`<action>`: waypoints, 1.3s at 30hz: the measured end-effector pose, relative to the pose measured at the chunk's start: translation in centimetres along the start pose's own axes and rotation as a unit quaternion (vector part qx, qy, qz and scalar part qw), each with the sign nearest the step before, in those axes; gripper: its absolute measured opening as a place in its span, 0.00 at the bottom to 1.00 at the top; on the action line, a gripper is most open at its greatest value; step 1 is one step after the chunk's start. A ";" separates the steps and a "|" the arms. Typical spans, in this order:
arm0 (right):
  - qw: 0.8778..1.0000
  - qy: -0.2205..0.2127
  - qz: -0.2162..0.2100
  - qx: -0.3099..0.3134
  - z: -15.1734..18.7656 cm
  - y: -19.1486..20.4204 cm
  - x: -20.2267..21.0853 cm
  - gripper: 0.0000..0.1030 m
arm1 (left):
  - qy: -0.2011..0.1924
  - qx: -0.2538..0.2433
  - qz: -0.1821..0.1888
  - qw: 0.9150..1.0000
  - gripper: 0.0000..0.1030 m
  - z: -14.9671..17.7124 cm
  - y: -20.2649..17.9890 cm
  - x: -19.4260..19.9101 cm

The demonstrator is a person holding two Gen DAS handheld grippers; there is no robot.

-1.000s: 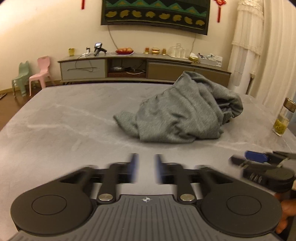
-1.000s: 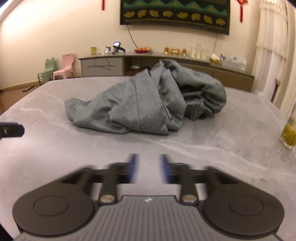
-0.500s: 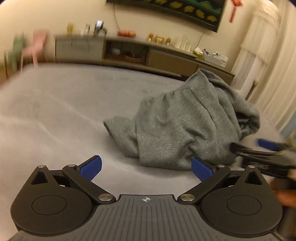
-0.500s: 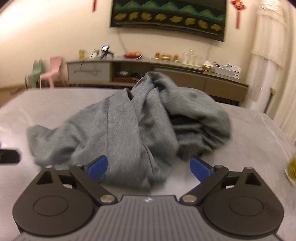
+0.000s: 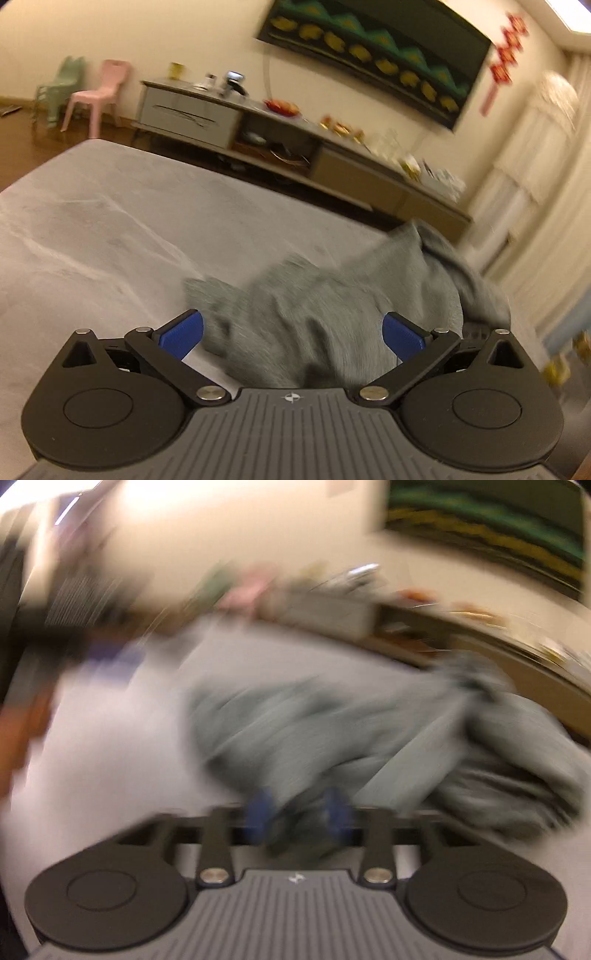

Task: Fold clothes

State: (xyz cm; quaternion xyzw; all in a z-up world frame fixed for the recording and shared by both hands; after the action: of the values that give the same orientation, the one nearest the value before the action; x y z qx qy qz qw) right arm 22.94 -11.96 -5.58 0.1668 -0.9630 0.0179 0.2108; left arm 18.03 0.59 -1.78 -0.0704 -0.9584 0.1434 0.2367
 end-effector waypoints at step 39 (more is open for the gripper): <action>0.933 0.015 0.131 -0.334 8.0 -19.6 9.3 0.77 | -0.029 -0.154 0.132 0.979 0.91 6.8 -14.6 1.7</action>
State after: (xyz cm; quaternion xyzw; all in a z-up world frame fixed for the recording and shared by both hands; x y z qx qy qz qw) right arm 18.18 -34.26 -9.76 -0.0414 -0.9235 -0.2746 0.2646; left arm 12.37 -14.61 -2.32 -0.2279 -0.9577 0.0261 0.1739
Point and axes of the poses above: each gripper's, at about its wrist camera, not at the fingertips, and x roughly against the way its jaws point, y to its left, z to its underside, the point moved 6 cm from there along -x, roughly the way its jaws point, and after that the axes turned 9 degrees about -y, right-handed, at the moved point
